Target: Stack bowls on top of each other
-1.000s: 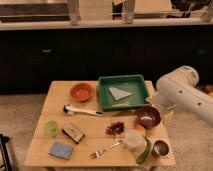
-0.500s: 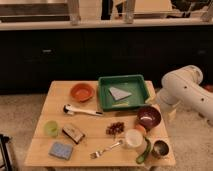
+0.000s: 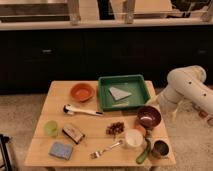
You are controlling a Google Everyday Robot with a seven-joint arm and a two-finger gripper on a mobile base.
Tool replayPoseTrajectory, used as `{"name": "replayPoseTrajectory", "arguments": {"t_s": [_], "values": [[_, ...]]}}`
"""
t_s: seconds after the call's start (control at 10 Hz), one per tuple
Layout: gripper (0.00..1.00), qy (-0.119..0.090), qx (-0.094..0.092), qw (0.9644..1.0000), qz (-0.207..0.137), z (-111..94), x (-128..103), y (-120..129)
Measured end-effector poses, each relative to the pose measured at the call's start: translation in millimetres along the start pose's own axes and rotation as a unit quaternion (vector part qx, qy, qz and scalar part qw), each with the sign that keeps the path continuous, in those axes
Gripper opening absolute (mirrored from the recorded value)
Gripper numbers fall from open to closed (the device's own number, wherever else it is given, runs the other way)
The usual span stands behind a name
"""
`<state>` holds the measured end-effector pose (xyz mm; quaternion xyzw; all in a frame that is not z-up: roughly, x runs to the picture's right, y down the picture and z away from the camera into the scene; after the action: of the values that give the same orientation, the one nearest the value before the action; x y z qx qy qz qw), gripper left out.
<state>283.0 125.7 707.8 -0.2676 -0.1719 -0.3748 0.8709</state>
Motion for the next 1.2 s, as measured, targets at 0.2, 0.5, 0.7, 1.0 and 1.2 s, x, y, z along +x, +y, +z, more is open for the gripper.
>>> {"name": "replayPoseTrajectory", "arguments": {"t_s": [0.2,0.5,0.7,1.0,1.2], "values": [[0.8,-0.004,0.002,0.9998,-0.021,8.3,1.7,0.9],[0.8,-0.006,0.013,0.9991,-0.041,19.9,11.3,4.3],[0.8,-0.007,0.012,0.9986,-0.051,30.5,19.6,7.6],[0.8,-0.006,-0.001,0.9985,-0.055,47.8,34.7,17.5],[0.8,-0.01,-0.012,0.9986,-0.05,61.5,42.5,23.8]]}}
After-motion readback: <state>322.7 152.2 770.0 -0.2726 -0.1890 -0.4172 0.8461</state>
